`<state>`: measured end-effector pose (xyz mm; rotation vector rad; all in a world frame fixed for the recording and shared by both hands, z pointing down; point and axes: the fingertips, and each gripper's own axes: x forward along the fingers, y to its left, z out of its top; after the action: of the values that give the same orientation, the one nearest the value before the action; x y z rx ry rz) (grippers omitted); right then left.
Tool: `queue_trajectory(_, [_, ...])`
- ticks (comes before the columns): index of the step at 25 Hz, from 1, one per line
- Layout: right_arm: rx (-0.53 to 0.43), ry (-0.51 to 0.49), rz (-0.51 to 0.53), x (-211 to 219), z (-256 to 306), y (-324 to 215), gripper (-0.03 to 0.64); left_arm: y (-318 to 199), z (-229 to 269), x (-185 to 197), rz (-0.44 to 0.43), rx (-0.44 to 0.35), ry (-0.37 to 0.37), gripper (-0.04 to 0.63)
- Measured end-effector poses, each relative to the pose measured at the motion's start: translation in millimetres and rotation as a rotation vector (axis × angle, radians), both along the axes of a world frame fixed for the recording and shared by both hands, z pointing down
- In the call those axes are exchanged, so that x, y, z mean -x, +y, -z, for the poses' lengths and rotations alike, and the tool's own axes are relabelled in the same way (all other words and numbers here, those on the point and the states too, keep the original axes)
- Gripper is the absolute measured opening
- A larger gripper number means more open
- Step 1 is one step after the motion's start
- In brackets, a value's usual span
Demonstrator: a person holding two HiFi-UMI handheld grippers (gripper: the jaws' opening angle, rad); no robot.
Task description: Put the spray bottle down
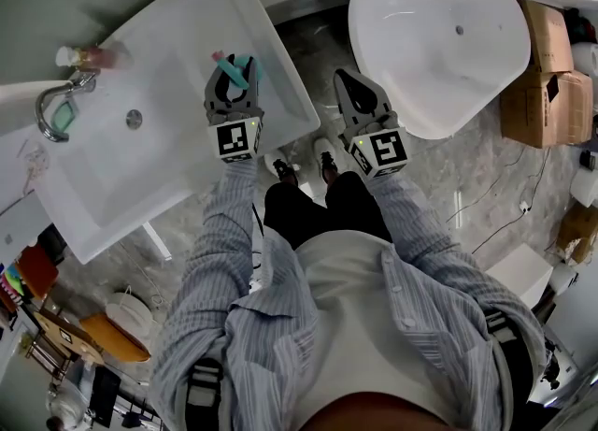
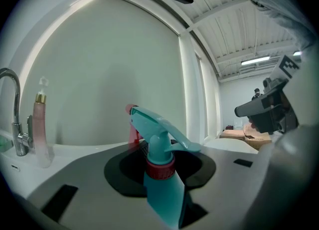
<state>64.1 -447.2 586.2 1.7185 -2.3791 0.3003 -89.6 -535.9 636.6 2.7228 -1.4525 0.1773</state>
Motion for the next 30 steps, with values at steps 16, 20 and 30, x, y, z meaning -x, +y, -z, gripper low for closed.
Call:
queue_trajectory(16, [-0.017,0.038,-0.021,-17.8,19.1,22.3,0.015,5.7,-10.2,-1.4,-0.027,0.025,-0.054,0.193])
queue_trajectory(20, [-0.025,0.041,-0.013,-17.9,23.7,24.5,0.015,13.8,-14.3,3.8,-0.009,0.040,-0.060,0.195])
queue_trajectory(30, [-0.071,0.028,0.042,1.0,44.6,26.4,0.015,51.6,4.2,30.2,0.045,0.040,-0.069,0.193])
